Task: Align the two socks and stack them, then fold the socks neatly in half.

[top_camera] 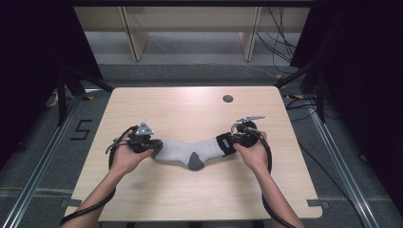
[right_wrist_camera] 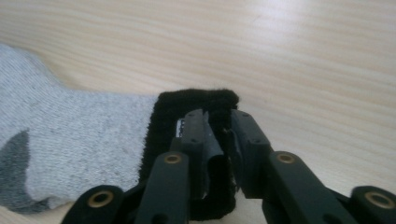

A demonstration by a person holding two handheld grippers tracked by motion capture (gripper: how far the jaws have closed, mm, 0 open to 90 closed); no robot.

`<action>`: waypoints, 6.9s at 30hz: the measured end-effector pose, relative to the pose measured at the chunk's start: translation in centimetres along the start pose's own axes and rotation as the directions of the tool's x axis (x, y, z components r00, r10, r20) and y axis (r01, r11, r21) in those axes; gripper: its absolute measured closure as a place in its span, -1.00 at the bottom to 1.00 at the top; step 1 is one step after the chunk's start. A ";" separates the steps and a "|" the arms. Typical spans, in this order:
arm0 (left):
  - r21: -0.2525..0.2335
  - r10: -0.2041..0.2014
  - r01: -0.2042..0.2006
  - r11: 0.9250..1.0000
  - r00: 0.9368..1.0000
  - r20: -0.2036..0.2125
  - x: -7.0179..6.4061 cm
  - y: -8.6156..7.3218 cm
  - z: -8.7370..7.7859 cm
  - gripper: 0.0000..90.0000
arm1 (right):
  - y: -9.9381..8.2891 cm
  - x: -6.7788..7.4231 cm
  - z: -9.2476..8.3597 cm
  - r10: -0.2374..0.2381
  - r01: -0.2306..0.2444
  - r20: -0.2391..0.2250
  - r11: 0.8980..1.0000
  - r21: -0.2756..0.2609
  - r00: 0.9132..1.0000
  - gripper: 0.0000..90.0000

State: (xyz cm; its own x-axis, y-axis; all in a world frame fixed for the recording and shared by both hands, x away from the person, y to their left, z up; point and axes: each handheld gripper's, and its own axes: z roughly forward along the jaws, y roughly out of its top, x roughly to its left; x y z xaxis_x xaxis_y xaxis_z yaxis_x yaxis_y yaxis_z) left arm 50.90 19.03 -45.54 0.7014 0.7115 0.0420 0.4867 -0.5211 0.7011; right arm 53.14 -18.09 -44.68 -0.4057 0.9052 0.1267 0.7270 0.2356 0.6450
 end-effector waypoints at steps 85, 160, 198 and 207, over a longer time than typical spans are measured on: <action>-0.085 -0.411 0.415 0.906 0.910 0.054 2.7 -3.3 2.2 -0.23 | -1.0 -2.0 1.6 0.174 -0.174 0.003 0.982 0.079 0.985 0.14; -0.162 -0.434 0.463 0.871 0.882 0.184 1.7 1.9 -2.2 0.44 | -0.8 -0.1 2.8 0.106 -0.102 -0.048 0.992 0.076 0.993 0.39; -0.223 -0.382 0.407 0.886 0.912 0.148 0.1 4.7 -3.7 0.47 | -0.5 1.0 3.5 0.080 -0.075 -0.085 0.995 0.062 0.993 0.36; -0.226 -0.373 0.399 0.889 0.916 0.148 -0.1 5.3 -3.8 0.47 | -0.4 1.3 3.7 0.073 -0.067 -0.088 0.995 0.067 0.993 0.36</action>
State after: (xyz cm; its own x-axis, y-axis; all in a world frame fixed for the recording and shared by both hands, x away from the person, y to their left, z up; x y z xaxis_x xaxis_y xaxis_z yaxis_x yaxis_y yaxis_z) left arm 51.40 17.96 -39.10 0.5376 0.7766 -0.3284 0.5946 -0.0731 0.8007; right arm 54.37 -15.69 -47.54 -0.3984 0.8855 0.2391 0.7880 0.1970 0.5832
